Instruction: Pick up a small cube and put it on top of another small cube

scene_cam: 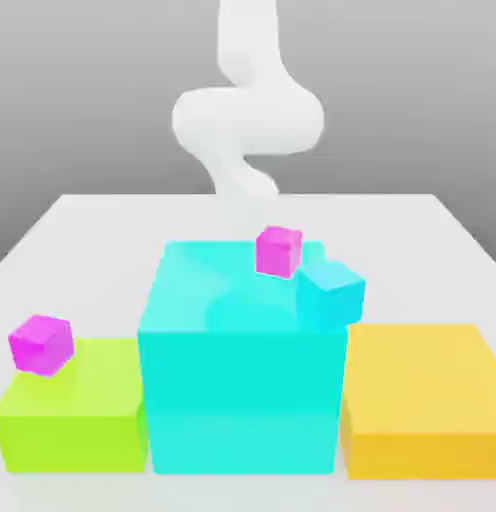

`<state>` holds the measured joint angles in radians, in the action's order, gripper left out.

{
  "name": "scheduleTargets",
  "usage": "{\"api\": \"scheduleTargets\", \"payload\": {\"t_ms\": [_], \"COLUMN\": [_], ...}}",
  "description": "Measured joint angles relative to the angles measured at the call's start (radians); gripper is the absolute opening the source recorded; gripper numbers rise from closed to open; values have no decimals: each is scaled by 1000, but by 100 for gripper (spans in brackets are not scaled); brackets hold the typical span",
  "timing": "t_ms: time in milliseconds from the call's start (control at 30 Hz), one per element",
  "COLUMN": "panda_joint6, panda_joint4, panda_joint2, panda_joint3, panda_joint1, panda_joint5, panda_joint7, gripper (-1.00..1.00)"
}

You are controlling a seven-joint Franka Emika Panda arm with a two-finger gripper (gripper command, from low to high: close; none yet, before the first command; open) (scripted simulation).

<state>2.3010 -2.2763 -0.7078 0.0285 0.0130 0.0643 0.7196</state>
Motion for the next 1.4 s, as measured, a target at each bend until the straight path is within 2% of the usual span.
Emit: {"api": "scheduleTargets", "payload": {"t_ms": [300,567,867,1267,1400], "panda_joint6": [-1,10,53,141,224], "panda_joint4": [88,161,235,326,364], "panda_joint2": [340,627,918,1250,1387], "panda_joint3": [75,117,165,342,331], "panda_joint1": [59,119,167,132,153], "panda_joint5": [197,295,318,290,330], "panda_joint7": [-321,-652,-1080,-1672,-1724], "gripper": [0,0,0,0,0]}}
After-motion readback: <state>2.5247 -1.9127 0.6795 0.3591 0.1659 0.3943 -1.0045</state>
